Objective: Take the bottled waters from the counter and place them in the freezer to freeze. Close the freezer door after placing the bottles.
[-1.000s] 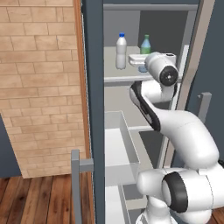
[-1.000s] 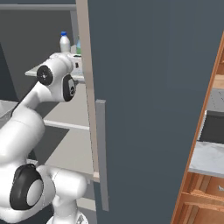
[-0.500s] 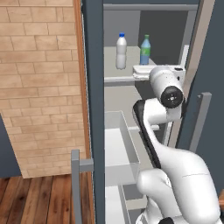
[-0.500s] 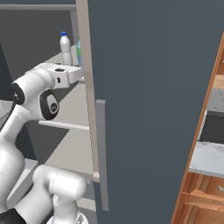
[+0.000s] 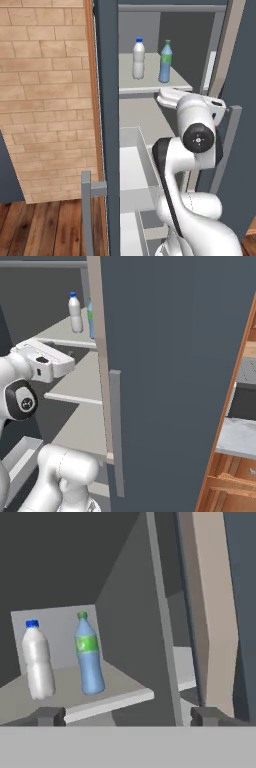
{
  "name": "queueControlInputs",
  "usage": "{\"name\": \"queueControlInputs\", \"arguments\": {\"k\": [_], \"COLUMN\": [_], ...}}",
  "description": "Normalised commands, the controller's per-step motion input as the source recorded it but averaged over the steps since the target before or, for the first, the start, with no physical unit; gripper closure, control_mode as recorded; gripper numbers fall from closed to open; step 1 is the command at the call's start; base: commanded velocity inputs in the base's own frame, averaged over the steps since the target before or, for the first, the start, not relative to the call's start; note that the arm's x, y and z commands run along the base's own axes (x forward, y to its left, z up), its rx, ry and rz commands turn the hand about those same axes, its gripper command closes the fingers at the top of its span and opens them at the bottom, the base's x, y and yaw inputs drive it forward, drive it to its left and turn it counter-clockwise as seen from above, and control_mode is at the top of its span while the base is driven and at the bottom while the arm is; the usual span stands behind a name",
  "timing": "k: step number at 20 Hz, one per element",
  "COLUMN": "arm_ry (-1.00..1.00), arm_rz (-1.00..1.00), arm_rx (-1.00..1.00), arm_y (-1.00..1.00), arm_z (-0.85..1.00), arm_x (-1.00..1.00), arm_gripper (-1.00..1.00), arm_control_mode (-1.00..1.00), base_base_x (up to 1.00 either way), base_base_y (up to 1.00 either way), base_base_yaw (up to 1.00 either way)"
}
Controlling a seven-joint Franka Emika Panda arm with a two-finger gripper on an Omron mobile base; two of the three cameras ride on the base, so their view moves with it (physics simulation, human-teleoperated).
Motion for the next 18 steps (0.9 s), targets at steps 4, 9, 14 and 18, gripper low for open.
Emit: {"name": "queueControlInputs", "arguments": {"k": [4, 9, 14, 18], "arm_ry": [0.23, 0.41, 0.46, 0.24], "arm_rz": [-0.13, -0.1, -0.1, -0.01], "arm_rx": [0.31, 0.31, 0.37, 0.1], "arm_y": [0.0, 0.0, -0.01, -0.19], "arm_z": [0.0, 0.0, 0.0, -0.09], "arm_x": [-1.0, -1.0, -0.99, -0.28], "arm_gripper": [-1.0, -1.0, -1.0, -1.0], "arm_control_mode": [-1.0, -1.0, -1.0, -1.0], "base_base_x": [0.0, 0.0, 0.0, 0.0], "base_base_y": [0.0, 0.0, 0.0, 0.0], "base_base_yaw": [0.0, 0.0, 0.0, 0.0]}}
